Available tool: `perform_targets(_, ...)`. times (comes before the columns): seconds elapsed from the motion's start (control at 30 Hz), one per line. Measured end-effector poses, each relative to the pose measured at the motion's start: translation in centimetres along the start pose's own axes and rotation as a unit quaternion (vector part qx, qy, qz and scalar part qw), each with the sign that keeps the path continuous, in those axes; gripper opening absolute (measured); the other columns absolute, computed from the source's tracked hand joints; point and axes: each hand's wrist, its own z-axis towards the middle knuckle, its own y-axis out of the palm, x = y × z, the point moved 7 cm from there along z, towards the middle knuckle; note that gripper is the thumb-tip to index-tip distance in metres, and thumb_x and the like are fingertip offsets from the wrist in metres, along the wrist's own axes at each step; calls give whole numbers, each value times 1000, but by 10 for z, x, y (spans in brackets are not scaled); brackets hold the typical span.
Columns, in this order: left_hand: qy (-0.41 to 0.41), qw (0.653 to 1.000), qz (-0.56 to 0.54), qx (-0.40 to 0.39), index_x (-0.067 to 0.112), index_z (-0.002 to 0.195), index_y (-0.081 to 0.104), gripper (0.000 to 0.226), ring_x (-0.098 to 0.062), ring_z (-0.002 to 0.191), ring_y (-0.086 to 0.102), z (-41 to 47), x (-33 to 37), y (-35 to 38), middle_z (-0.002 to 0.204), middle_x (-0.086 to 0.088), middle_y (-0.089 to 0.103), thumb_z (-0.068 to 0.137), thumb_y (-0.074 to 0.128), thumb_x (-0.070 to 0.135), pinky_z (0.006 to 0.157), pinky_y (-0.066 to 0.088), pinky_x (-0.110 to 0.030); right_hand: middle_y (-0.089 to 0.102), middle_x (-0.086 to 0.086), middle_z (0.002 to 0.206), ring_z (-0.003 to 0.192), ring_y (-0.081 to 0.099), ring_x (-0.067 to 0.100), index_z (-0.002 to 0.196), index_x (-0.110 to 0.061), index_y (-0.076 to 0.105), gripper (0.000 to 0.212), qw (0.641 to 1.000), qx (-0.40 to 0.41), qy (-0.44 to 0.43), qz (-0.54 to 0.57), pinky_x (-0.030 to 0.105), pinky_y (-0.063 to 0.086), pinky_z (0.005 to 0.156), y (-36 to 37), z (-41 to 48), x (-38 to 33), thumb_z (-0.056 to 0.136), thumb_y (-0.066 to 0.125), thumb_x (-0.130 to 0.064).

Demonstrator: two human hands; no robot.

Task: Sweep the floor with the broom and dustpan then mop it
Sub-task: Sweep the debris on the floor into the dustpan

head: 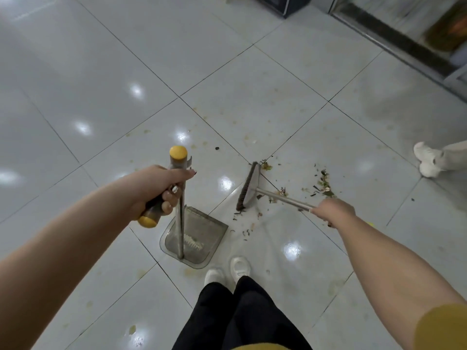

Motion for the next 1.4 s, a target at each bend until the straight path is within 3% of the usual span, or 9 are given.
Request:
perform_targets(0.17, 9, 1000, 2, -21, 12, 63, 38, 39, -7, 28, 28, -3, 0, -6, 40, 2, 35, 91, 60, 28, 31, 27, -12, 59, 3, 65, 51, 55, 17, 76, -12, 53, 41, 997, -20, -4, 70, 22, 42, 55, 4, -17, -14, 92, 49, -50)
perform_targets(0.37, 1, 999, -29, -22, 14, 63, 37, 38, -6, 28, 28, 8, 4, -27, 39, 4, 34, 90, 61, 27, 30, 26, -11, 56, 8, 71, 62, 55, 23, 97, -7, 54, 36, 975, -77, -68, 198, 29, 46, 61, 25, -23, -124, 93, 53, -43)
perform_targets(0.57, -9, 999, -30, -32, 14, 64, 38, 37, -6, 28, 27, 26, 18, -25, 41, 3, 32, 91, 60, 28, 31, 26, -11, 55, 1, 66, 52, 52, 15, 88, -13, 54, 20, 986, -19, -123, 114, 20, 39, 46, 1, -14, -198, 95, 51, -31)
perform_targets(0.7, -12, 999, -38, -24, 13, 63, 37, 38, -6, 29, 27, 41, 44, -21, 42, 2, 33, 90, 60, 28, 32, 26, -11, 62, 0, 84, 70, 60, 18, 89, -15, 59, 9, 990, -8, -127, 54, 20, 38, 49, -35, 11, -222, 90, 52, -18)
perform_targets(0.77, -16, 999, -35, -19, 13, 64, 38, 38, -6, 29, 27, 49, 57, -18, 43, 2, 32, 90, 60, 28, 31, 26, -12, 63, -1, 89, 78, 63, 19, 98, -15, 65, 18, 992, -13, -118, 50, 21, 39, 51, -51, 26, -218, 88, 50, -17)
perform_targets(0.83, -15, 999, -28, -15, 12, 64, 39, 37, -6, 29, 27, 56, 73, -14, 44, 2, 33, 90, 60, 28, 31, 27, -12, 60, -1, 82, 69, 59, 17, 104, -16, 65, 23, 992, -19, -115, 45, 22, 40, 53, -67, 37, -204, 90, 47, -18)
perform_targets(0.97, -8, 1000, -5, -18, 12, 65, 39, 36, -7, 29, 28, 65, 101, -1, 44, 1, 33, 90, 60, 28, 32, 28, -12, 51, 0, 62, 48, 47, 14, 87, -12, 59, 17, 996, -37, -67, 50, 22, 34, 45, -84, 53, -150, 92, 46, -22)
perform_targets(1.27, 19, 996, 56, -59, 12, 65, 38, 38, -8, 30, 28, 72, 127, 26, 46, 0, 32, 91, 60, 29, 32, 27, -13, 65, 7, 74, 62, 57, 20, 80, -7, 57, 31, 991, -46, 77, 101, 27, 42, 61, -76, 74, -7, 92, 41, -31)
perform_targets(1.4, 21, 995, 68, -75, 12, 64, 38, 38, -9, 31, 28, 73, 129, 23, 48, -2, 32, 90, 61, 29, 33, 28, -14, 56, 8, 66, 59, 55, 20, 84, -7, 52, 25, 983, -87, 101, 129, 26, 41, 60, -79, 70, 14, 92, 42, -28)
